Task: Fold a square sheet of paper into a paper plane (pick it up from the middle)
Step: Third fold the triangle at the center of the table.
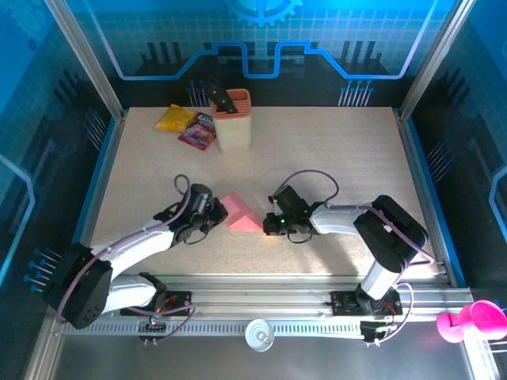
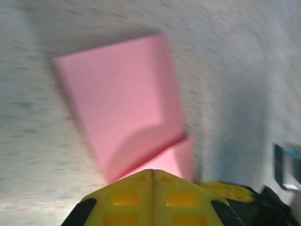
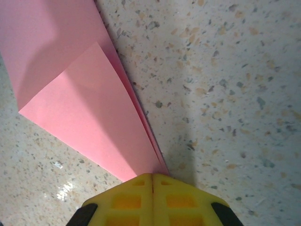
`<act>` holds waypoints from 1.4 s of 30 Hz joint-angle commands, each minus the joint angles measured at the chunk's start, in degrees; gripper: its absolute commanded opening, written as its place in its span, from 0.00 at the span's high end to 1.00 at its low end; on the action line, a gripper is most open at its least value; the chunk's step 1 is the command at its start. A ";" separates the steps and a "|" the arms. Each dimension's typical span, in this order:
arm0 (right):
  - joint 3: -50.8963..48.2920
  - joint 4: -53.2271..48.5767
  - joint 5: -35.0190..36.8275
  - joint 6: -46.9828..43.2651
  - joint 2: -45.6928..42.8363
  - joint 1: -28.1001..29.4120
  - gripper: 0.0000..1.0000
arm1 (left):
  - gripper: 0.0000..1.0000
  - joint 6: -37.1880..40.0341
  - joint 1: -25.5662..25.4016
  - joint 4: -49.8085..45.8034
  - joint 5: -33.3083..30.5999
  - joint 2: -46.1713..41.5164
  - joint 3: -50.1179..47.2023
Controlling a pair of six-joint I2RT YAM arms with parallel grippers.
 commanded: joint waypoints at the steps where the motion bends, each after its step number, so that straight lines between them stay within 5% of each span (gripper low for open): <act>1: -0.83 -13.57 6.10 -5.30 2.81 -1.39 1.00 | 1.00 3.21 -3.73 3.51 5.00 5.13 3.25; 13: 0.70 -14.40 3.97 -8.35 0.12 -3.53 1.00 | 1.00 3.96 -5.95 10.86 4.03 20.19 1.97; 21: 1.38 -10.75 -0.72 -1.12 -9.29 -3.85 1.00 | 1.00 1.69 -6.03 13.19 2.52 22.09 -0.99; 31: 5.86 -2.71 0.61 5.89 0.37 2.57 1.00 | 1.00 2.23 -6.04 12.39 1.68 22.39 -1.27; 42: -0.34 2.16 0.53 8.10 3.40 0.94 1.00 | 1.00 1.54 -6.03 12.59 1.34 23.64 -1.65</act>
